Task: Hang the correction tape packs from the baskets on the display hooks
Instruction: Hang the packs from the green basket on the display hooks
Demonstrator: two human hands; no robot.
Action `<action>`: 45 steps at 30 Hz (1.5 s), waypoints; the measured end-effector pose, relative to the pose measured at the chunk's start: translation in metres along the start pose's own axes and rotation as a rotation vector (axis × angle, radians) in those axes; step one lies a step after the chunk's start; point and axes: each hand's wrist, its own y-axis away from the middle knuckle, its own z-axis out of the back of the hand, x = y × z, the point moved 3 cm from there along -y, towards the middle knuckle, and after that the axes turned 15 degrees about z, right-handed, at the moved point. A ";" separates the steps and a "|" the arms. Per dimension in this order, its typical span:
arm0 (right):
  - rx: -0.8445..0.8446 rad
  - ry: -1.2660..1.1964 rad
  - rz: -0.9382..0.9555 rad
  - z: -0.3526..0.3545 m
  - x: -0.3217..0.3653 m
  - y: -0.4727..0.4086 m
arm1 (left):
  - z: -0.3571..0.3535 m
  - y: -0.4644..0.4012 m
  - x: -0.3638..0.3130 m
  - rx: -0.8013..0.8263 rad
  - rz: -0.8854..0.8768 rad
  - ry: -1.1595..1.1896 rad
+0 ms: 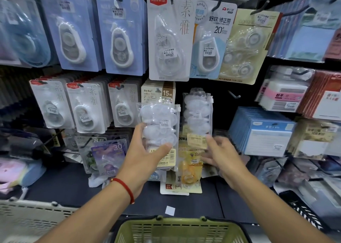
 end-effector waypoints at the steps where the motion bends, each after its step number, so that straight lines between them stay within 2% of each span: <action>1: 0.016 0.044 -0.056 0.000 -0.006 0.002 | 0.000 0.001 0.000 0.005 -0.010 -0.011; 3: 0.064 0.127 -0.023 -0.001 -0.005 0.011 | 0.001 0.001 0.001 0.010 -0.024 -0.017; 5: 0.168 0.163 0.116 -0.008 0.007 0.021 | 0.000 0.001 0.002 0.022 -0.030 -0.016; 7: 0.275 0.100 0.218 -0.018 0.020 0.032 | -0.003 0.002 0.002 0.038 -0.034 -0.020; 9: 0.291 0.055 0.273 -0.028 0.030 0.039 | -0.008 0.004 0.001 0.057 -0.036 -0.020; 15: 0.141 -0.038 0.316 -0.032 0.039 0.045 | -0.014 0.006 0.000 0.070 -0.006 0.047; 22: -0.063 0.007 0.411 -0.009 0.052 0.028 | -0.005 -0.001 0.004 0.034 0.004 0.015; 27: -0.041 -0.021 0.376 -0.003 0.051 0.017 | -0.007 -0.002 0.004 0.055 0.028 0.024; 42: -0.179 0.030 0.379 0.000 0.046 0.019 | -0.004 -0.001 -0.001 0.012 0.021 0.072; 45: -0.155 0.064 0.345 -0.002 0.042 0.015 | -0.004 -0.001 -0.002 0.017 0.022 0.093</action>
